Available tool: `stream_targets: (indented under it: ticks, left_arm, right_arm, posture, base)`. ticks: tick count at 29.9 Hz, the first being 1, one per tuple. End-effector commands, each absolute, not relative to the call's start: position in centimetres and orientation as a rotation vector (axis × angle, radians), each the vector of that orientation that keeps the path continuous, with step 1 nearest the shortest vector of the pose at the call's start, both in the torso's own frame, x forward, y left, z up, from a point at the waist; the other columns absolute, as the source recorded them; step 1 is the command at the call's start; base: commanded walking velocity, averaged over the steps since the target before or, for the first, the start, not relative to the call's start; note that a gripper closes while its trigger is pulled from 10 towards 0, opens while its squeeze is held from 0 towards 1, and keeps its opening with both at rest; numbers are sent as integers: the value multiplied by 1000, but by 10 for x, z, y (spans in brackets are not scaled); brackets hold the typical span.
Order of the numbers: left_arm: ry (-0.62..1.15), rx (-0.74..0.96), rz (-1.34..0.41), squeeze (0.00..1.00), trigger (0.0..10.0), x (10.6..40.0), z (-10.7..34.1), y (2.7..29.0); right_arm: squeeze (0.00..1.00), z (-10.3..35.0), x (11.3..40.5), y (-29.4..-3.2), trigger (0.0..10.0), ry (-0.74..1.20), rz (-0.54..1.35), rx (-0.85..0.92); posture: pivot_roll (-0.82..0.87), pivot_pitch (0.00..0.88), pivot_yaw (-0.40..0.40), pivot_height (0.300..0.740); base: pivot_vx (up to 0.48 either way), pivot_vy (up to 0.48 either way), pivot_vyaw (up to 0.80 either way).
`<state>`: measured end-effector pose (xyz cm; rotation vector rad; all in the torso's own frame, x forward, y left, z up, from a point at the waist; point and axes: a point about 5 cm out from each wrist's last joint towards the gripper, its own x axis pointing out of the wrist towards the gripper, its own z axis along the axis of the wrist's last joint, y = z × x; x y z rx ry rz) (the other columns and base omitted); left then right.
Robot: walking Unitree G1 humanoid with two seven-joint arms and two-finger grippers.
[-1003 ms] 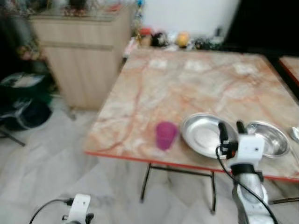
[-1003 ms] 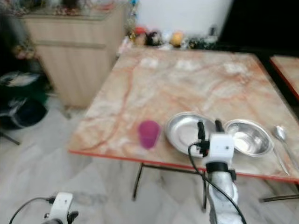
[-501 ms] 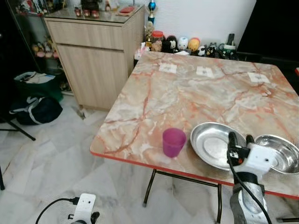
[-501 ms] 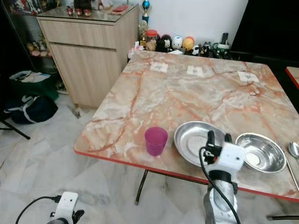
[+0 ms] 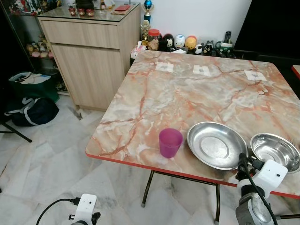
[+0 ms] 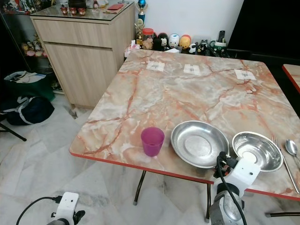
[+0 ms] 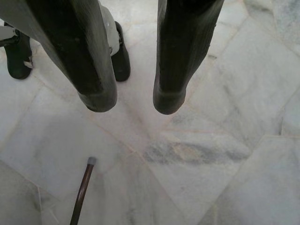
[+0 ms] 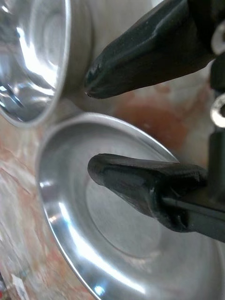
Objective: Setting the table
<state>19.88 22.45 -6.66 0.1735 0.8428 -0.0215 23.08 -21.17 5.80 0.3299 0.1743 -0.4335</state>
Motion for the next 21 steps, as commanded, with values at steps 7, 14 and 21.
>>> stream_targets:
  ticks: [7, 14, 21]
  left_arm:
    - [858, 178, -34, 0, 10000, 197, -68, 223]
    - [858, 180, -38, 0, 10000, 197, -68, 222]
    - [862, 189, -44, 0, 10000, 197, -68, 223]
  right_arm:
    - [0, 56, 233, -210, 10000, 186, -453, 439]
    - [0, 52, 235, -212, 10000, 202, -477, 563]
    - [0, 53, 242, -213, 10000, 197, -477, 642]
  posture:
    - [72, 0, -37, 740]
    - [73, 0, -36, 740]
    - [73, 0, -34, 740]
  base:
    - [0, 0, 0]
    - [0, 0, 0]
    - [0, 0, 0]
